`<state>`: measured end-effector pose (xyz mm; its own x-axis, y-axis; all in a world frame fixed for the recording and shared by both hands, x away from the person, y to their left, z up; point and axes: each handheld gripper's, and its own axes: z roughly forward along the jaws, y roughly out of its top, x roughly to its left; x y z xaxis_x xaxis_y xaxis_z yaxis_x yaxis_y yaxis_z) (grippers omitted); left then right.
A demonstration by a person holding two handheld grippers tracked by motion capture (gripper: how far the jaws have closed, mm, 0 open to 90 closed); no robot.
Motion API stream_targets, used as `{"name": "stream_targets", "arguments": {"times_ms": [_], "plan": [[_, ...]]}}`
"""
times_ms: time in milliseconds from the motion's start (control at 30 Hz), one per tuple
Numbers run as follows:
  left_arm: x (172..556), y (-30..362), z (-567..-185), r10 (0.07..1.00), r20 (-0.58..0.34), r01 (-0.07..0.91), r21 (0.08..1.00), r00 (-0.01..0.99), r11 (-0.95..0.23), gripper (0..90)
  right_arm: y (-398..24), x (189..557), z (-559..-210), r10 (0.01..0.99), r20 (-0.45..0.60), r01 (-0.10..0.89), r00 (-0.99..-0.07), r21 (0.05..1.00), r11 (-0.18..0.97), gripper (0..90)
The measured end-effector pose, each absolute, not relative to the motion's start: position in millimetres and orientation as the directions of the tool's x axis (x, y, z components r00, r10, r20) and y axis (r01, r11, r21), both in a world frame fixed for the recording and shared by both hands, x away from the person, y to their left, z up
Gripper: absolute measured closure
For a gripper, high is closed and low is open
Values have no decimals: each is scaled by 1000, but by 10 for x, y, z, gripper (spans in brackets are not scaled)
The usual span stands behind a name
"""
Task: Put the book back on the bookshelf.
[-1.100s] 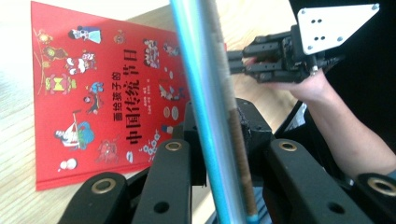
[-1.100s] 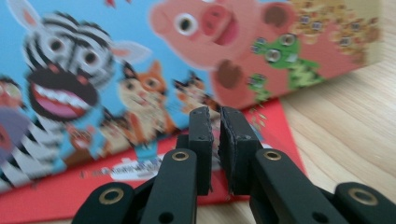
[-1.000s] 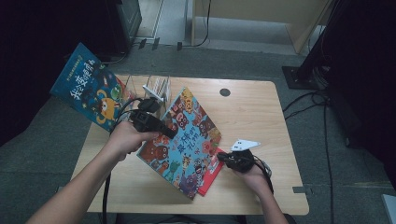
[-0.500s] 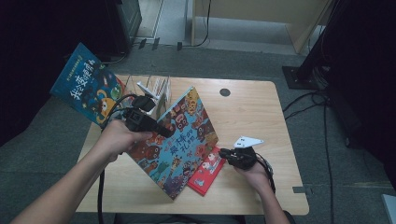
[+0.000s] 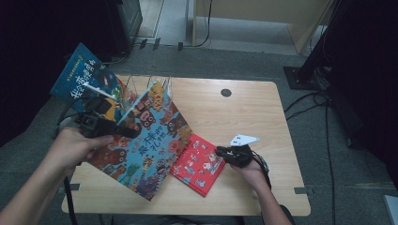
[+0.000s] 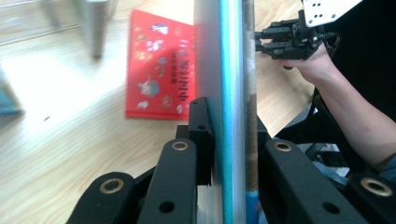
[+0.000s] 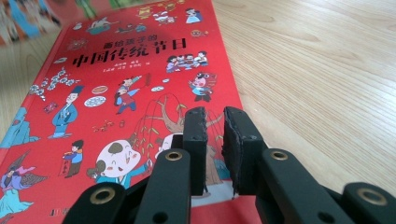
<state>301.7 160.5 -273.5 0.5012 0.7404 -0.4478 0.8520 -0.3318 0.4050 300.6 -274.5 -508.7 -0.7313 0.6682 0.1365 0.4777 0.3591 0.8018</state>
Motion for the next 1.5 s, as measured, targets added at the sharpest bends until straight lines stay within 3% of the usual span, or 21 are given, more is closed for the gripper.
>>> {"name": "stream_targets", "arguments": {"times_ms": [233, 833, 1500], "plan": [[2899, 2061, -2706, 784, -448, 880, 401, 430, -254, 806, -2697, 3036, -5143, 667, 97, 458, -739, 798, 392, 720], [2789, 2915, -2587, 838, -472, 916, 393, 274, -78, 799, -2699, 3047, -5166, 666, 103, 467, -739, 791, 396, 711], [3271, 3162, -2441, 906, -389, 913, 409, 164, 11, 801, -2697, 3053, -5175, 663, 99, 460, -742, 795, 396, 712]]}}
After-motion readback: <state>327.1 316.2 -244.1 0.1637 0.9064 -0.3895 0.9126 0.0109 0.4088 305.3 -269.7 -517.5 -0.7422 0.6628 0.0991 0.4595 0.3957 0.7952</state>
